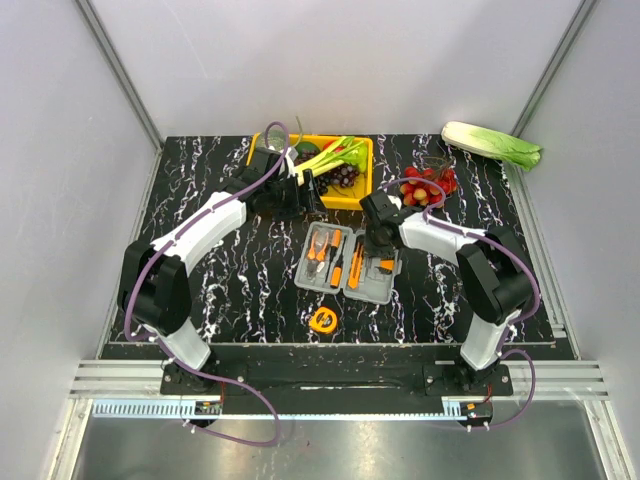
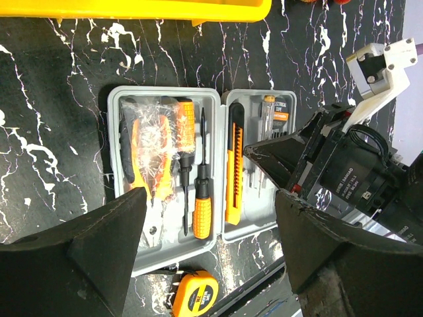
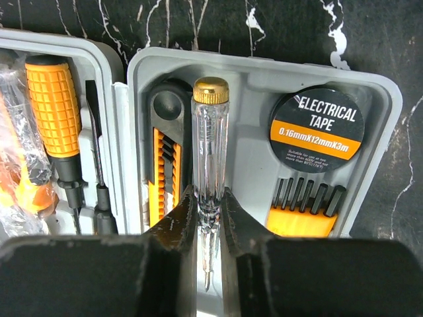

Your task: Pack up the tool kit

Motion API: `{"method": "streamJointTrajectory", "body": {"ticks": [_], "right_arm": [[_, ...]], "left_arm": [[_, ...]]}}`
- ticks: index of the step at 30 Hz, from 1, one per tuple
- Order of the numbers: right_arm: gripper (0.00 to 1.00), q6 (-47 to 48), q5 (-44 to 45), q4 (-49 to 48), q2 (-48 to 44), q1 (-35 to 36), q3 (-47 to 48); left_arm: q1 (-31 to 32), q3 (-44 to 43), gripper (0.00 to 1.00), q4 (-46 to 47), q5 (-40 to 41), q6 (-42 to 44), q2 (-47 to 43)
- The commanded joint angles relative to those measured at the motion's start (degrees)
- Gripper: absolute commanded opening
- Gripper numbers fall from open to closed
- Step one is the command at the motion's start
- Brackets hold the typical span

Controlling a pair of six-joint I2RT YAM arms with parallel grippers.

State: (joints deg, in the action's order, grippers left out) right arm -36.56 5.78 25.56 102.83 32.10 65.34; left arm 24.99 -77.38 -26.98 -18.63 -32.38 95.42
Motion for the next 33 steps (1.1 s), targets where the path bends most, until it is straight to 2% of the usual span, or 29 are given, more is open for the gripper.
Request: {"method": "streamJointTrajectory", "body": {"ticks": [1, 10, 16, 25, 27, 33], "right_arm": [[0.09, -0.8, 4.5, 4.2, -2.5, 1.1, 0.7], [0.10, -2.1, 7.0, 4.9, -6.3, 3.0, -0.2], [0.14, -2.8, 5.3, 5.5, -4.3, 3.0, -0.1], [0.27, -3.6, 5.1, 8.0, -1.6, 3.1, 2.0], [0.33, -3.5, 4.7, 8.1, -1.3, 3.1, 2.0], [0.38, -3.3, 4.2, 8.1, -0.5, 3.1, 2.6]], "left_arm": [[0.1, -0.7, 0.81, 1.3, 0.2, 0.8, -0.1], [0.1, -0.4, 0.81, 1.3, 0.7, 0.8, 0.0], [0.1, -0.1, 0.81, 1.3, 0.7, 0.7, 0.2], [0.1, 0.3, 0.80, 1.3, 0.7, 0.8, 0.3], [0.1, 0.1, 0.80, 1.3, 0.7, 0.7, 0.3], [0.1, -0.2, 0.80, 1.3, 0.5, 0.7, 0.6]]}}
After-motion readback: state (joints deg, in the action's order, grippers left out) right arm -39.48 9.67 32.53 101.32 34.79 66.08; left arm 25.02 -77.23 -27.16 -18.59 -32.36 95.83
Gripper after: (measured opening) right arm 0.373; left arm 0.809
